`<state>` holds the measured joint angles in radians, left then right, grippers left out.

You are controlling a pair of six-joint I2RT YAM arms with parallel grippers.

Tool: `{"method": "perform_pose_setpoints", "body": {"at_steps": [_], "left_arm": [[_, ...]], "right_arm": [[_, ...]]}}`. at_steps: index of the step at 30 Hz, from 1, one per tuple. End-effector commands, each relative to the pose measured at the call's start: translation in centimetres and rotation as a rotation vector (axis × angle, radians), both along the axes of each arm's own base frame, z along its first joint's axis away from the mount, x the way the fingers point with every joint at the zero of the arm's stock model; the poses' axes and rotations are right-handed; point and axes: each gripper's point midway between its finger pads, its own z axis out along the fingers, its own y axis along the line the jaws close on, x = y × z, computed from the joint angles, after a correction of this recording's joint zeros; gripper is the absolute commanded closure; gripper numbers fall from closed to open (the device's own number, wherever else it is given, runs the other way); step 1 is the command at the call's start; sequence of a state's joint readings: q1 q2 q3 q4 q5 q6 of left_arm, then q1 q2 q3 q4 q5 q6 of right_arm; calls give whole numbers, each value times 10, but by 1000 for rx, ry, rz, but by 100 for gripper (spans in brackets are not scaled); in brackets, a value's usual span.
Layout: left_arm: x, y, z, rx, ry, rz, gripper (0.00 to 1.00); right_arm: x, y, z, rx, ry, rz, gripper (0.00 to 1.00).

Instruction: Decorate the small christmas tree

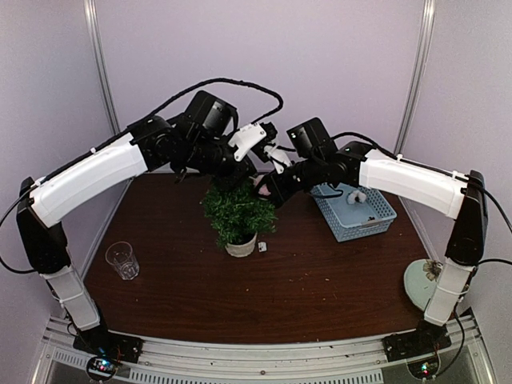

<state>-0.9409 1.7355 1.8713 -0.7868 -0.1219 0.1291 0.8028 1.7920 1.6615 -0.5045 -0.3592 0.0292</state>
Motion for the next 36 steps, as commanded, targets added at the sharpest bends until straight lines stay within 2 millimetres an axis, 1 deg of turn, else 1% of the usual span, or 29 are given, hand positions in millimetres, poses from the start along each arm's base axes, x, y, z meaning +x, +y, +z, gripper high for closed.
{"method": "perform_pose_setpoints", "body": {"at_steps": [1, 4, 8, 14, 26, 36], "left_arm": [[12, 0, 15, -75, 10, 41, 100], [17, 4, 17, -90, 23, 64, 100], [19, 6, 15, -96, 40, 70, 100], [21, 12, 7, -80, 56, 87, 100], [15, 38, -12, -42, 56, 150, 100], [17, 45, -18, -33, 44, 172, 100]], "right_arm": [[0, 0, 5, 6, -26, -13, 100], [0, 0, 5, 4, -26, -12, 100], [0, 0, 4, 1, -26, -10, 100], [1, -2, 4, -3, -27, -12, 100], [-2, -2, -1, -13, -15, -6, 100], [-4, -1, -6, -13, 0, 9, 100]]}}
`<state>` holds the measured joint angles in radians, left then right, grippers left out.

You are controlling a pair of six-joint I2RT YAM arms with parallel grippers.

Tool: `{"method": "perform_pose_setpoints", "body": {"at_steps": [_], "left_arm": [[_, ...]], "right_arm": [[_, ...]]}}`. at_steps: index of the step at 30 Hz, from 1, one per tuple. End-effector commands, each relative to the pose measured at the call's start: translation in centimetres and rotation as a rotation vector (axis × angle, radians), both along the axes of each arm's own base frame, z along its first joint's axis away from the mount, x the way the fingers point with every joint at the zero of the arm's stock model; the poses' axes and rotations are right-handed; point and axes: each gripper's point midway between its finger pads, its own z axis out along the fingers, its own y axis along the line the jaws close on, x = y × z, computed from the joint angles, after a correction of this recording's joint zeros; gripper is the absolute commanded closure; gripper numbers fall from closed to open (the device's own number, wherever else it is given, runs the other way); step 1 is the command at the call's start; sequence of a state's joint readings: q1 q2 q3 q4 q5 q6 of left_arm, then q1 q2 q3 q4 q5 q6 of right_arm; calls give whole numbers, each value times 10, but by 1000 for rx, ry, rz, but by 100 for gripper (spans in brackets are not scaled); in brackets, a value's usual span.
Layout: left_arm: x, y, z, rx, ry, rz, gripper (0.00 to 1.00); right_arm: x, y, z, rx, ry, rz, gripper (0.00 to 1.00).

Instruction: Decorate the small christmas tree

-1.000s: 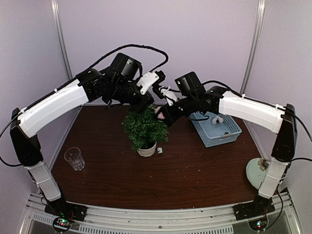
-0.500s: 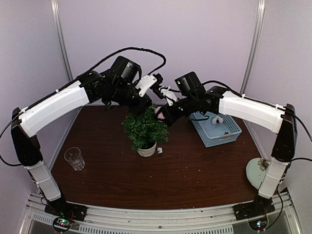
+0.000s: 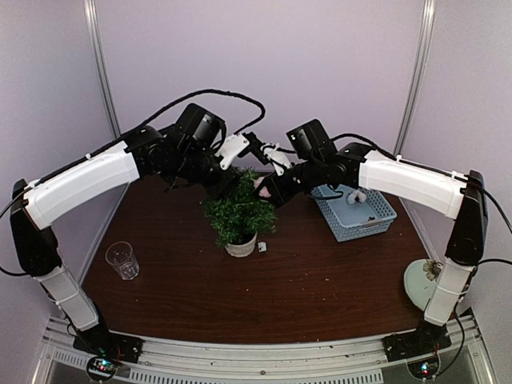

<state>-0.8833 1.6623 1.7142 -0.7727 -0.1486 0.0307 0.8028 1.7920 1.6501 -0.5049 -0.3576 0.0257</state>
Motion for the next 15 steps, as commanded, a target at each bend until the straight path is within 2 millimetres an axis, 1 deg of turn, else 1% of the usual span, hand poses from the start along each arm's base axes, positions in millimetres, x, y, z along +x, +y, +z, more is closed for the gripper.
{"method": "perform_pose_setpoints", "body": {"at_steps": [1, 5, 8, 13, 15], "left_arm": [[7, 6, 13, -37, -40, 33, 100], [7, 6, 10, -37, -31, 24, 100], [6, 5, 11, -43, -31, 17, 100], [5, 3, 11, -47, -34, 9, 100], [5, 3, 11, -48, -33, 6, 100]], "right_arm": [[-4, 0, -1, -3, -3, 11, 100], [-7, 0, -4, -3, 8, 22, 99], [-12, 2, -3, 6, 14, 40, 88], [-14, -1, 3, 16, 3, 41, 62], [-16, -1, 5, 21, 1, 46, 56]]}}
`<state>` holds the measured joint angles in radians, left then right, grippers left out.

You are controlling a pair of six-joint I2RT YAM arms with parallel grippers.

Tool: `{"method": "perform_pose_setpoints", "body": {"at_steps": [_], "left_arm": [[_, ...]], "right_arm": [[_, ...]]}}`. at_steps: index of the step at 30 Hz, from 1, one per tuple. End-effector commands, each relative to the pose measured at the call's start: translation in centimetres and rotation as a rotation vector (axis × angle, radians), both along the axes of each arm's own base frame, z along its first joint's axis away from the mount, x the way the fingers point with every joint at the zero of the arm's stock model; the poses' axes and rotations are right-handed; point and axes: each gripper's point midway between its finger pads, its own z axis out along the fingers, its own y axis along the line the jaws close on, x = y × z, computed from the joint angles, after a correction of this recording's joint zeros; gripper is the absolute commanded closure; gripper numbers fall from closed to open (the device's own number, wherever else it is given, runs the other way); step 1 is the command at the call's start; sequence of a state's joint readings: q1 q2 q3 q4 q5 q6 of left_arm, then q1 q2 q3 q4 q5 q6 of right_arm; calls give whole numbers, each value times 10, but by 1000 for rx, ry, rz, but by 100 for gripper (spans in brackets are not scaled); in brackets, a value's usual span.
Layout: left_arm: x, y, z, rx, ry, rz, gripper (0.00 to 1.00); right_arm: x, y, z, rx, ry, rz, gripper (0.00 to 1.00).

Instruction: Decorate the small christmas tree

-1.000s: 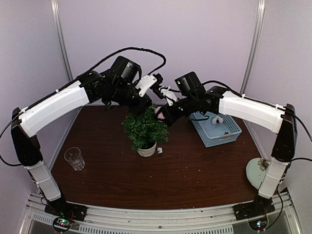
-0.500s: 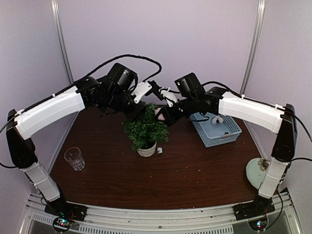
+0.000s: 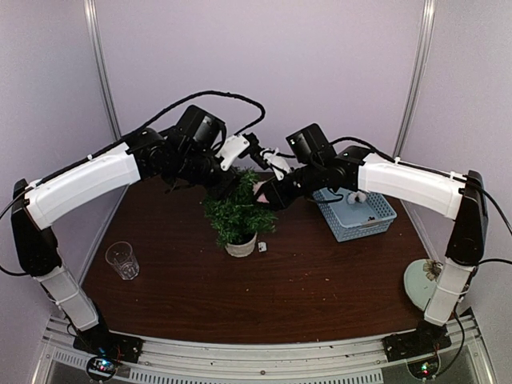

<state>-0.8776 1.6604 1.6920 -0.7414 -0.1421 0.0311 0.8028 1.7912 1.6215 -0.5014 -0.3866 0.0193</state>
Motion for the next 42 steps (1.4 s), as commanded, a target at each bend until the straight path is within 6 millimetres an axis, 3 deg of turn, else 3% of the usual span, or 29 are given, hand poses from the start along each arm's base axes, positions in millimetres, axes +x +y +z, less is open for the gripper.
{"method": "perform_pose_setpoints", "body": {"at_steps": [1, 6, 14, 22, 27, 31, 34, 39, 42], "left_arm": [[2, 4, 13, -35, -27, 3, 100], [0, 5, 18, -51, -30, 5, 98], [-6, 16, 33, -90, -48, 22, 65], [-8, 48, 44, -205, -23, 81, 44], [10, 91, 35, -329, -1, 208, 38], [29, 122, 16, -428, 41, 300, 41], [41, 131, -4, -436, 58, 335, 43], [62, 135, -36, -404, 70, 387, 46], [70, 130, -49, -400, 72, 381, 48]], "right_arm": [[-10, -2, 18, 34, -29, 19, 51], [-11, -4, 28, 51, -50, 16, 37], [-10, -18, 44, 65, -85, -16, 24], [-8, -49, 55, 111, -68, -66, 18], [8, -89, 38, 152, 9, -184, 21], [1, -103, 5, 172, 60, -252, 29], [-10, -98, -24, 204, 125, -280, 36], [-30, -74, -60, 236, 186, -273, 41], [-36, -56, -62, 271, 190, -248, 43]]}}
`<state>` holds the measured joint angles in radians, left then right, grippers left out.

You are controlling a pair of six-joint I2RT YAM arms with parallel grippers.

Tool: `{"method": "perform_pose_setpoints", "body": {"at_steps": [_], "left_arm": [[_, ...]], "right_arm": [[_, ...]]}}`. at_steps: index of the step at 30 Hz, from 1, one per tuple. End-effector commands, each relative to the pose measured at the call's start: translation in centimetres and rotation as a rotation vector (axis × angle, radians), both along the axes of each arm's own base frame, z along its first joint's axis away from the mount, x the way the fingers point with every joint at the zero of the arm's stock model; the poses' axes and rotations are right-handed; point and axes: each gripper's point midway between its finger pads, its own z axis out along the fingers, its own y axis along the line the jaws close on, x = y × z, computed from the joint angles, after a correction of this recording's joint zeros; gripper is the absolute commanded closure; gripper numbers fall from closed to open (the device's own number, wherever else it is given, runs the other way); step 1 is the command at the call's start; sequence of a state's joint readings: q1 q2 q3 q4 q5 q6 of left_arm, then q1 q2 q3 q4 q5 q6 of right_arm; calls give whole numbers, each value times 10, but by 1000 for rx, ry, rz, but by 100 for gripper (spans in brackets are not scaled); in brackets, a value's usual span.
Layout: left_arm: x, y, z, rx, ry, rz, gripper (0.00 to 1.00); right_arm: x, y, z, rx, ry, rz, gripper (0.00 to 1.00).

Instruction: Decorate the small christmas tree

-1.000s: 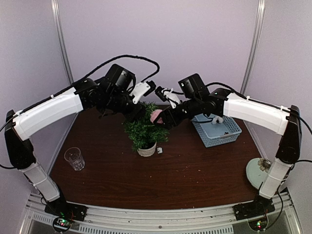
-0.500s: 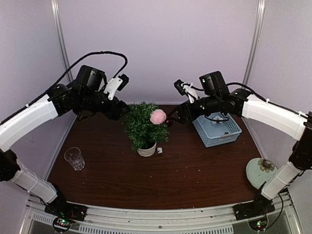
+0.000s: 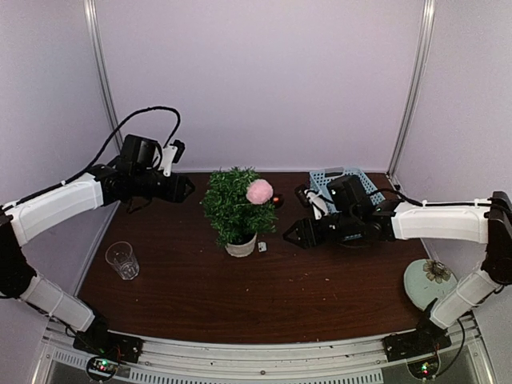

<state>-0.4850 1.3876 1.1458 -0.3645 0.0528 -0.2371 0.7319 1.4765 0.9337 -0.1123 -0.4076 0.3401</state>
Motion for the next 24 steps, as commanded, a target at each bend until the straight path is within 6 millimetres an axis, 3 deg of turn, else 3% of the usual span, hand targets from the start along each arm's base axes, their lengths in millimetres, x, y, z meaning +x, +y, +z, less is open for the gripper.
{"method": "perform_pose_setpoints", "body": {"at_steps": [1, 5, 9, 16, 24], "left_arm": [[19, -11, -1, -53, -59, -8, 49], [24, -18, -17, -37, -40, -42, 51], [23, -26, -28, -45, -19, -77, 52], [18, -31, -35, -65, 3, -105, 55], [13, -25, -32, -62, -5, -84, 56]], "right_arm": [[5, 32, 21, 138, -53, -16, 43], [3, 50, 19, 166, -42, 5, 45], [10, 57, 17, 175, -38, -2, 52], [21, 59, 17, 152, -52, -30, 70], [36, 51, 16, 122, -56, -79, 86]]}}
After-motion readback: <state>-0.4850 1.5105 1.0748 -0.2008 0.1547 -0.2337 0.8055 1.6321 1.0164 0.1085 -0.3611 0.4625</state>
